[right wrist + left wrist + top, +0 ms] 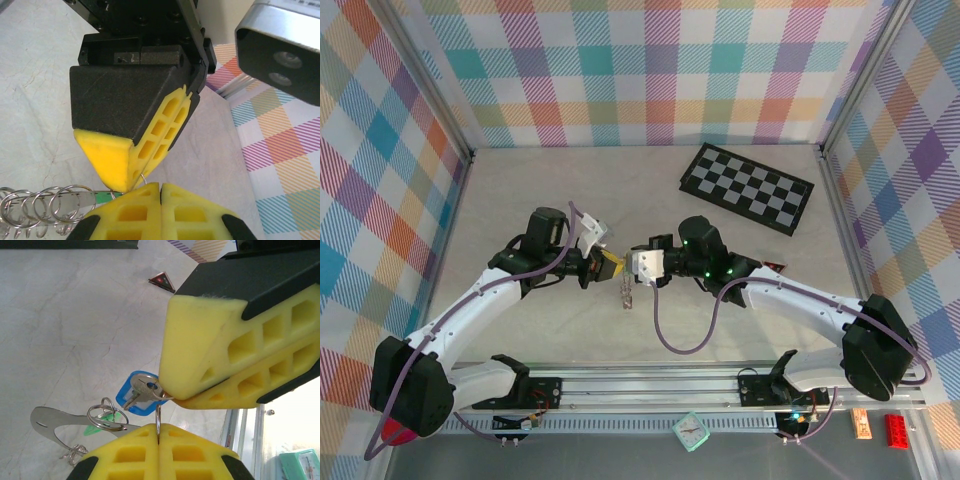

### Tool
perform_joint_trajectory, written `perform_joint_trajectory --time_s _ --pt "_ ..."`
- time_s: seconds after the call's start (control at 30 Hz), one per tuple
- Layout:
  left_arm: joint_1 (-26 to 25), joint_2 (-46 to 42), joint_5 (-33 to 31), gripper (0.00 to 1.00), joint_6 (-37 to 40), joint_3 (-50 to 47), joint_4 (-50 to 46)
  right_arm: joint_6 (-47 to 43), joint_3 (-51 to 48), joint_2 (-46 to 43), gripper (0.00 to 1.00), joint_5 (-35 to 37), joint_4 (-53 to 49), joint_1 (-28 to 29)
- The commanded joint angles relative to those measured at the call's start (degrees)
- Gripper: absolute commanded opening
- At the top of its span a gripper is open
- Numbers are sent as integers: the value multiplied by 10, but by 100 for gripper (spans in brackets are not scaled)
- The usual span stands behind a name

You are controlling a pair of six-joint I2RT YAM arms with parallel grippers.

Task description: Put the keys on the keyring

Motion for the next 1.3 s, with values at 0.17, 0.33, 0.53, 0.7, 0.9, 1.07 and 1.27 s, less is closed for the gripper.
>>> perform_joint_trajectory --time_s 0.17,0.33,0.53,0.7,0.9,1.07,1.27 --pt "-3 -4 20 0 -9 16 12 4 10 4 0 -37 -32 0" --pt "-3 -5 20 0 -8 16 13 4 13 5 0 -41 -33 0" --pt "-3 -3 21 0 -8 17 12 6 5 2 0 -22 -4 1" --pt "-3 -4 21 0 -8 16 12 4 4 1 0 -13 9 1" --pt "-3 -6 20 0 -9 14 12 4 5 5 0 -19 -2 1" --pt "-3 -4 21 0 -9 16 12 1 9 10 0 -24 -14 2" --pt "-3 -4 22 0 -9 16 12 -2 14 12 0 -31 -32 2"
